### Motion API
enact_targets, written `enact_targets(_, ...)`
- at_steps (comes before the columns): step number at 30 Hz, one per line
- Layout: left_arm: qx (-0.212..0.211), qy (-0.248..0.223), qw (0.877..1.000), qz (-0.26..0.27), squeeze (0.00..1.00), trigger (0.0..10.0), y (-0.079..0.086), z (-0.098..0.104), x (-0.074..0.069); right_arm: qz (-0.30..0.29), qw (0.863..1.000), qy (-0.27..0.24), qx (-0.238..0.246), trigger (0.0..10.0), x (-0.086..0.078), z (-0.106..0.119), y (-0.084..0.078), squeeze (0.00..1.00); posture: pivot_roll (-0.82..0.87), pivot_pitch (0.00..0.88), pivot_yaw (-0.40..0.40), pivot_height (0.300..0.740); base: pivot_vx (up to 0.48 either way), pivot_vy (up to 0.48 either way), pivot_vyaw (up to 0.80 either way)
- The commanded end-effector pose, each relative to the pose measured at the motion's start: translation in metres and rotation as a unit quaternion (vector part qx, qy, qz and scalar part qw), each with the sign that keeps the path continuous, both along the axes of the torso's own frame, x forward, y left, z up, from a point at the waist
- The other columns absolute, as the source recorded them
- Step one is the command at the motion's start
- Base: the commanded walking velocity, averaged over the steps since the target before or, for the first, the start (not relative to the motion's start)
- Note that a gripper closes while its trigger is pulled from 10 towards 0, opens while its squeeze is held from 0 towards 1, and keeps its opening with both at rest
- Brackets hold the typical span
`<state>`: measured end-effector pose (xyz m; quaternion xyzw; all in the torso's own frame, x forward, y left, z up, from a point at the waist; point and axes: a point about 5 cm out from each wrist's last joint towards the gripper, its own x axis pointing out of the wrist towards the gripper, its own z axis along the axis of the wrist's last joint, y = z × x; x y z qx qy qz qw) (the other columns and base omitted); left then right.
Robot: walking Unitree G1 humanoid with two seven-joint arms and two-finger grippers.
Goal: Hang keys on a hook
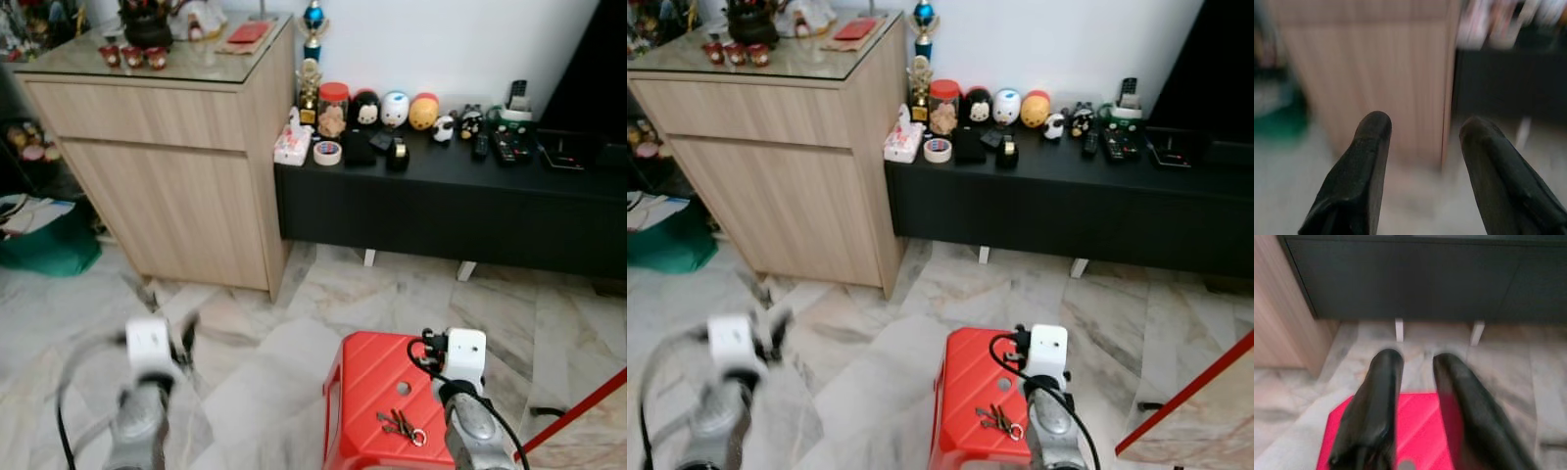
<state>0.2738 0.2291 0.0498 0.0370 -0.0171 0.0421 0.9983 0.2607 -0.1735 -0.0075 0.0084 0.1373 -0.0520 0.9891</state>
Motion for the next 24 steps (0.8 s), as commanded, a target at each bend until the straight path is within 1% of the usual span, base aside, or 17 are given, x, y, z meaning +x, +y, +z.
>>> enact_targets(1, -0.01, 0.047, 0.999, -0.01, 0.0, 10.0, -0.007, -0.026, -0.027, -0.006, 1.0, 0.002, -0.003, 10.0, -0.013, -0.006, 0.002, 0.0, 0.0, 0.007, -0.013, 0.74, 0.0, 0.0, 0.0)
enact_targets(2, -0.007, 0.037, 0.999, -0.014, 0.0, 10.0, -0.009, -0.023, -0.031, -0.006, 1.0, 0.003, -0.002, 10.0, -0.019, -0.009, 0.003, 0.0, 0.0, 0.007, -0.014, 0.74, 0.0, 0.0, 0.0)
enact_targets(3, -0.007, 0.037, 0.999, -0.014, 0.0, 10.0, -0.009, -0.023, -0.031, -0.006, 1.0, 0.003, -0.002, 10.0, -0.019, -0.009, 0.003, 0.0, 0.0, 0.007, -0.014, 0.74, 0.0, 0.0, 0.0)
enact_targets(6, -0.009, 0.028, 0.999, -0.016, 0.0, 10.0, -0.011, -0.016, -0.037, -0.002, 1.0, 0.003, -0.012, 10.0, -0.029, -0.012, 0.004, 0.0, 0.0, 0.001, -0.016, 0.74, 0.0, 0.0, 0.0)
enact_targets(8, -0.01, 0.028, 0.999, -0.023, 0.0, 10.0, -0.013, -0.011, -0.045, -0.001, 1.0, -0.007, -0.019, 10.0, -0.037, -0.01, 0.002, 0.0, 0.0, 0.0, -0.018, 0.74, 0.0, 0.0, 0.0)
enact_targets(10, -0.01, 0.028, 0.999, -0.025, 0.0, 10.0, -0.013, -0.011, -0.047, 0.0, 1.0, -0.009, -0.02, 10.0, -0.038, -0.009, 0.001, 0.0, 0.0, 0.0, -0.018, 0.74, 0.0, 0.0, 0.0)
enact_targets(12, -0.005, 0.039, 0.999, -0.029, 0.0, 10.0, -0.013, -0.013, -0.054, 0.001, 1.0, -0.011, -0.026, 10.0, -0.041, -0.008, -0.002, 0.0, 0.0, 0.0, -0.02, 0.74, 0.0, 0.0, 0.0)
enact_targets(14, -0.003, 0.047, 0.998, -0.03, 0.0, 10.0, -0.013, -0.015, -0.059, 0.001, 0.999, -0.008, -0.032, 10.0, -0.043, -0.008, -0.005, 0.0, 0.0, 0.0, -0.018, 0.74, 0.0, 0.0, 0.0)
enact_targets(16, -0.004, 0.051, 0.998, -0.029, 0.0, 10.0, -0.013, -0.016, -0.059, -0.003, 0.999, -0.003, -0.033, 10.0, -0.042, -0.01, -0.007, 0.0, 0.0, 0.0, -0.018, 0.74, 0.0, 0.0, 0.0)
enact_targets(17, -0.004, 0.053, 0.998, -0.03, 0.0, 10.0, -0.015, -0.016, -0.057, -0.004, 0.999, -0.003, -0.035, 10.0, -0.039, -0.009, -0.008, 0.0, 0.0, 0.0, -0.018, 0.74, 0.0, 0.0, 0.0)
enact_targets(20, -0.006, 0.053, 0.998, -0.031, 0.0, 10.0, -0.016, -0.014, -0.054, -0.003, 0.999, -0.006, -0.037, 10.0, -0.035, -0.006, -0.007, 0.0, 0.0, 0.0, -0.017, 0.74, 0.0, 0.0, 0.0)
enact_targets(21, -0.009, 0.054, 0.998, -0.03, 0.0, 10.0, -0.016, -0.011, -0.051, -0.003, 0.999, -0.008, -0.036, 10.0, -0.031, -0.003, -0.006, 0.0, 0.0, 0.0, -0.018, 0.74, 0.0, 0.0, 0.0)
enact_targets(24, -0.009, 0.054, 0.998, -0.032, 0.0, 10.0, -0.018, -0.01, -0.049, 0.0, 0.999, -0.008, -0.034, 10.0, -0.028, -0.002, -0.004, 0.0, 0.0, 0.0, -0.017, 0.74, 0.0, 0.0, 0.0)
